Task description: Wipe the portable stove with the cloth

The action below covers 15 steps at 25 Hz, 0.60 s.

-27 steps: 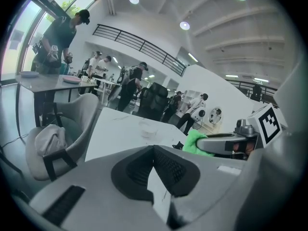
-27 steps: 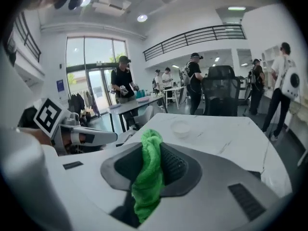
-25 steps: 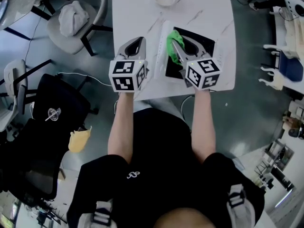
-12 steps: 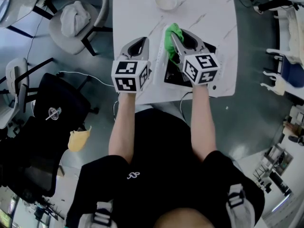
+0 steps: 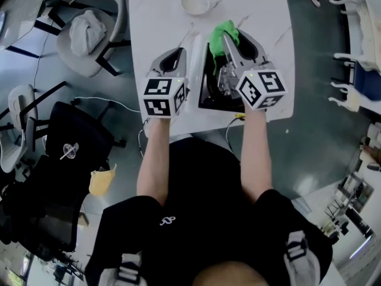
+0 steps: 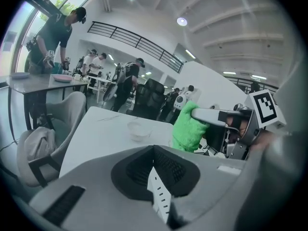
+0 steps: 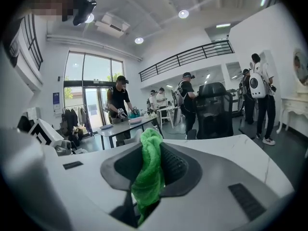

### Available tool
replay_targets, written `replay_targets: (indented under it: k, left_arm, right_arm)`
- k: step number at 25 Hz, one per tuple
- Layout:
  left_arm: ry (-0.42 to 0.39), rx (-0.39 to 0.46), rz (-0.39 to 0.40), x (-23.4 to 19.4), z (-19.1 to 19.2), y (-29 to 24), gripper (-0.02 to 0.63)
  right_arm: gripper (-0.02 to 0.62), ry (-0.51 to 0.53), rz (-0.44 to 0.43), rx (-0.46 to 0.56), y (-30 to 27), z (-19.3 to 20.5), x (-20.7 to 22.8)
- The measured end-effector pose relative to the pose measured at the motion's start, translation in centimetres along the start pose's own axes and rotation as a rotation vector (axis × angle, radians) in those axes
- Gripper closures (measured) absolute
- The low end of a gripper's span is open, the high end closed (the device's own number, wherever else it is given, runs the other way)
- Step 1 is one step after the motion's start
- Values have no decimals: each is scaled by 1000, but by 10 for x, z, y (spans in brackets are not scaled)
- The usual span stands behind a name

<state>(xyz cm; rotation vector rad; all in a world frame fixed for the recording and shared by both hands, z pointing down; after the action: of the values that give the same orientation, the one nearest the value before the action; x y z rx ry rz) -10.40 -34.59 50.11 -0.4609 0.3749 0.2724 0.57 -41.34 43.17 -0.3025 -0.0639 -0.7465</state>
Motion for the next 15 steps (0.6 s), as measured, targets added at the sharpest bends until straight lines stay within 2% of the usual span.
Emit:
replay_targets:
  k: [5,8,15]
  left_arm:
    - [-15,-12,28,16,2,-16,607]
    - [-25,-24,39,22,3,-23,607]
    - [-46,-42,55,35,4,-34,607]
  right_arm:
    - [511,72,12,-67,6,17,16]
    - [511,115,12,-142,4,36,19]
    - [512,299,67,-319,6,63,34]
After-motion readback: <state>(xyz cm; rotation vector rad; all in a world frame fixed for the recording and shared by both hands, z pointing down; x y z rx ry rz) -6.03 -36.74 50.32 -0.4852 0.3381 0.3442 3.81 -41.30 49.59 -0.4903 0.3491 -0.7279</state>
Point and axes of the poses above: the fingertips, and each gripper's own axes: y backward along the fingers, x to its right, z out of its underside, the point moved 1 cm from there along y, backward along the fingers, and after that the axes turned 4 degrees about x, right-handed, at the moved point
